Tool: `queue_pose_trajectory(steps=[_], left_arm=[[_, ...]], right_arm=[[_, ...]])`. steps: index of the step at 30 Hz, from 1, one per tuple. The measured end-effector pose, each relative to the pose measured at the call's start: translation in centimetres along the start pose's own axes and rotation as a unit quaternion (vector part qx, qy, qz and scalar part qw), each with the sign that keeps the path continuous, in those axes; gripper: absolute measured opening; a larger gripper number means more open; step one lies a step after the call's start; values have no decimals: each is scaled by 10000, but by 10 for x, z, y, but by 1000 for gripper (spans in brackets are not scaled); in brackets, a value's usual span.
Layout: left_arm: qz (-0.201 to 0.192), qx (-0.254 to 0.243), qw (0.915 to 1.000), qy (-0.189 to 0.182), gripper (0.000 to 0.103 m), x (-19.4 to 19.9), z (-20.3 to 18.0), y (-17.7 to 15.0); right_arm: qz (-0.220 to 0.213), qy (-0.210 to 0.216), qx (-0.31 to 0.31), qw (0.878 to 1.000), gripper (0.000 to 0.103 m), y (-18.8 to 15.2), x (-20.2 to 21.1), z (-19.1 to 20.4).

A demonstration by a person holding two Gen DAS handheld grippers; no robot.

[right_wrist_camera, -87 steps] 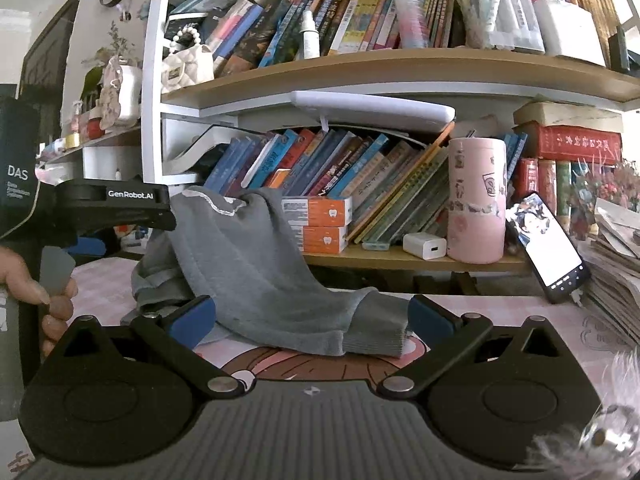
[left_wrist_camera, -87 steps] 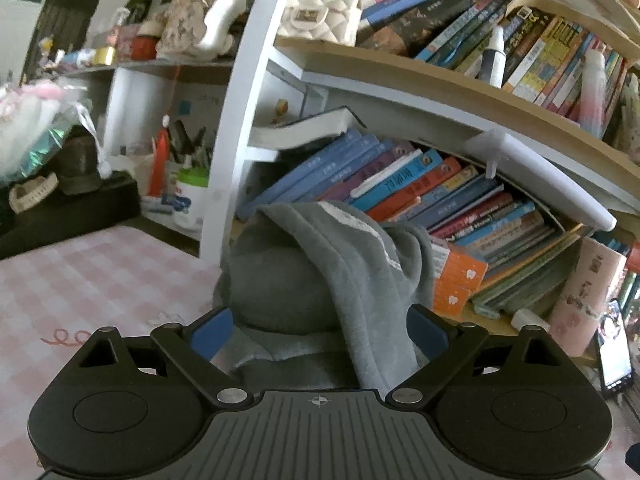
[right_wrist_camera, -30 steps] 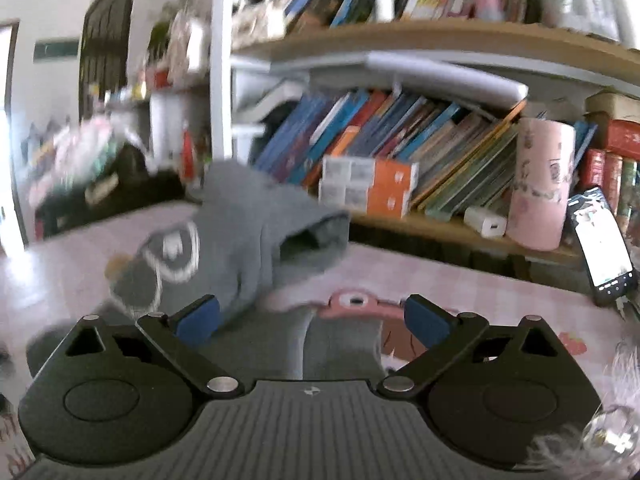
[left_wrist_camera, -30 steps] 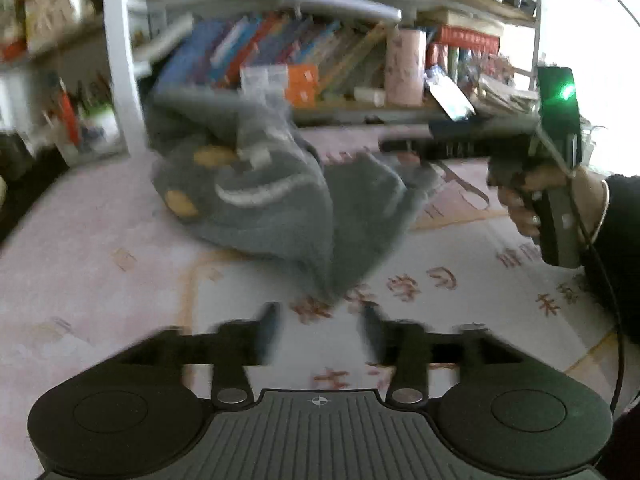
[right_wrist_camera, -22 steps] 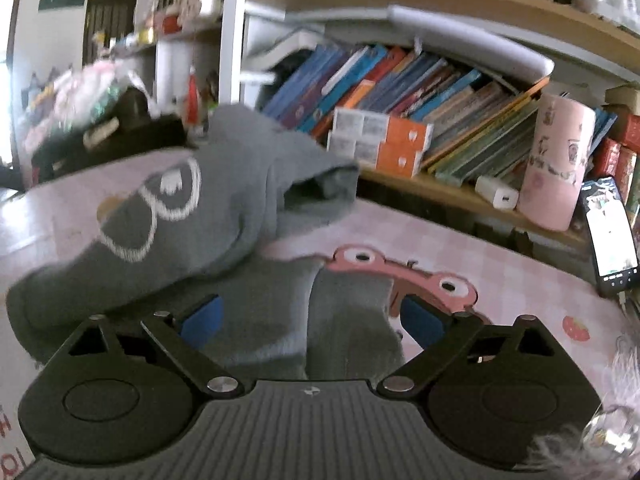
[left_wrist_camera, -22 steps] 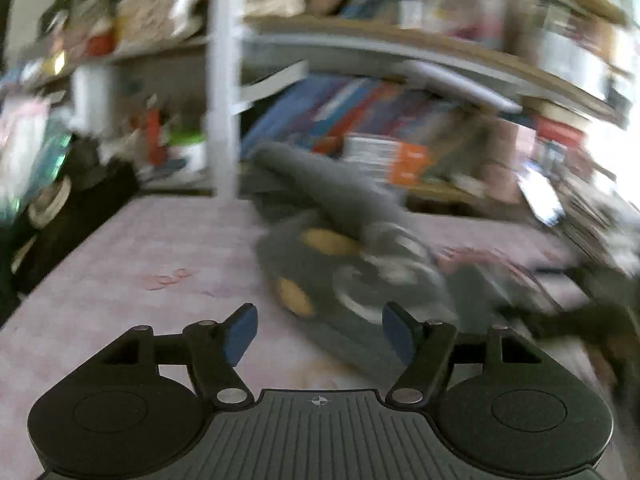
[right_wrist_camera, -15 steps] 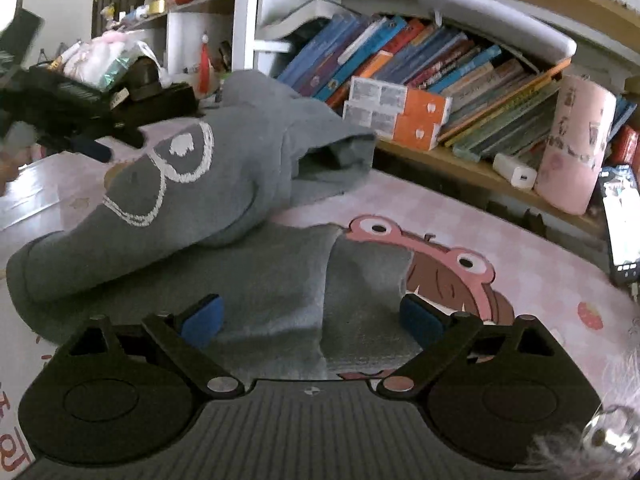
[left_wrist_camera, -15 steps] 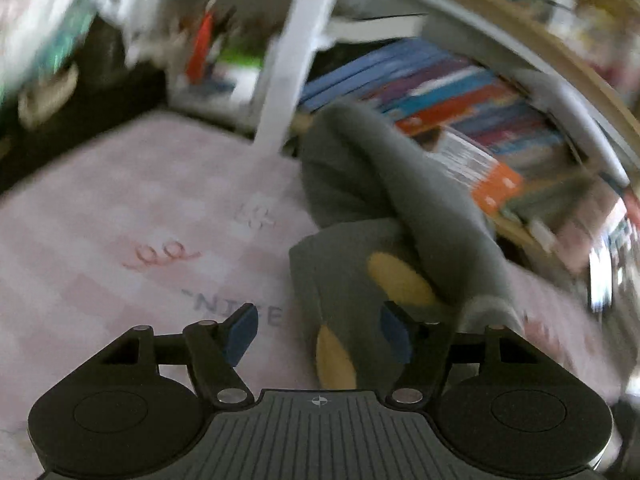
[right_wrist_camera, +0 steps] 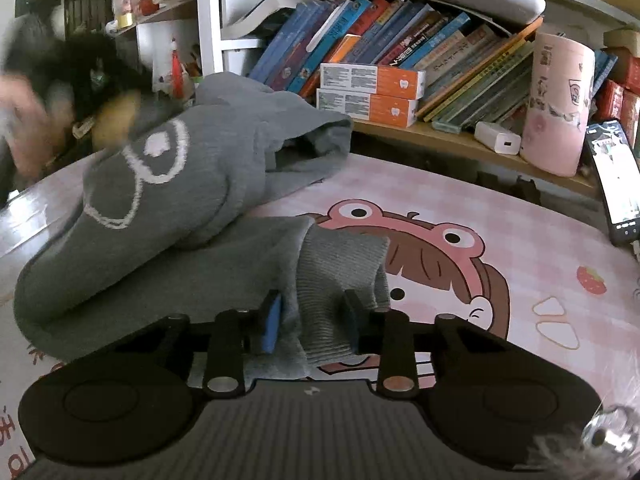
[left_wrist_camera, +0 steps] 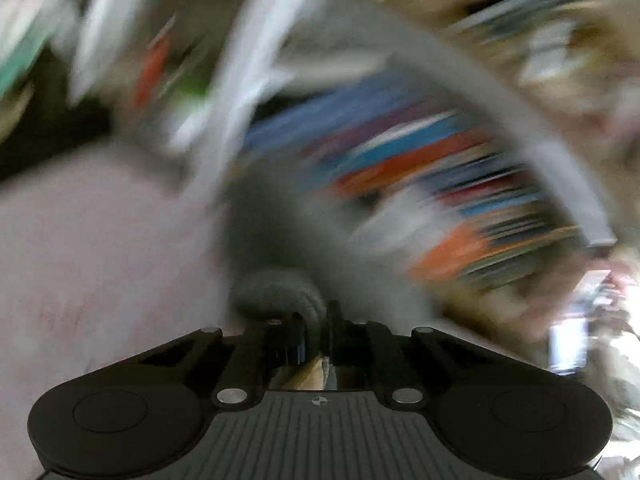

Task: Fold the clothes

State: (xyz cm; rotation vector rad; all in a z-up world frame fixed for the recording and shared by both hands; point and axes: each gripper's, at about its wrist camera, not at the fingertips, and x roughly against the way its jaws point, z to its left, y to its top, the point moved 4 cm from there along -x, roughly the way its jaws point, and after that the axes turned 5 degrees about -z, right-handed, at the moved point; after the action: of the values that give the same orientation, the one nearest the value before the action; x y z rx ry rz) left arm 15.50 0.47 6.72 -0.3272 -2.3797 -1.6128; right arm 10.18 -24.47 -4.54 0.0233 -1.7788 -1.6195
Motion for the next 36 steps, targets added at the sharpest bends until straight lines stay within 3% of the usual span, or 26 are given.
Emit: queue_pose_trajectory(steps=[2, 4, 6, 9, 10, 12, 13, 15, 19, 27, 36], left_arm=[[-691, -621, 9954, -250, 8, 36, -37, 23], [-1283, -856, 9879, -153, 8, 78, -45, 40], [-1690, -740, 9825, 252, 8, 115, -25, 47], [-2036, -549, 9708, 1144, 8, 158, 33, 37], [-1898, -457, 9693, 1494, 8, 166, 58, 27], [-1182, -105, 9697, 2137, 9, 175, 113, -4], [-789, 191, 9688, 2344, 9, 178, 138, -22], [-420, 710, 9661, 2444, 9, 189, 172, -50], [-392, 1084, 9666, 2287, 10, 204, 195, -74], [-420, 980, 9786, 1761, 14, 183, 188, -74], [134, 257, 9966, 777, 20, 168, 152, -99]], right_arm=[[-11, 22, -42, 10000, 26, 0, 0, -1], [-20, 33, -65, 10000, 25, 1, 1, -1], [-23, 40, -69, 10000, 23, 1, 1, -1], [-15, 78, -32, 10000, 23, 0, 1, 2], [-12, 90, -19, 10000, 23, 0, 1, 3], [-6, 115, 7, 9999, 23, 0, 1, 5], [-6, 129, 44, 9999, 23, 0, 1, 6], [-6, 141, 95, 9999, 23, 0, 1, 8], [-10, 141, 157, 9998, 22, -2, 2, 10], [107, -270, 168, 9994, 20, -28, 53, 13], [904, -866, 329, 9916, 19, -78, 154, 12]])
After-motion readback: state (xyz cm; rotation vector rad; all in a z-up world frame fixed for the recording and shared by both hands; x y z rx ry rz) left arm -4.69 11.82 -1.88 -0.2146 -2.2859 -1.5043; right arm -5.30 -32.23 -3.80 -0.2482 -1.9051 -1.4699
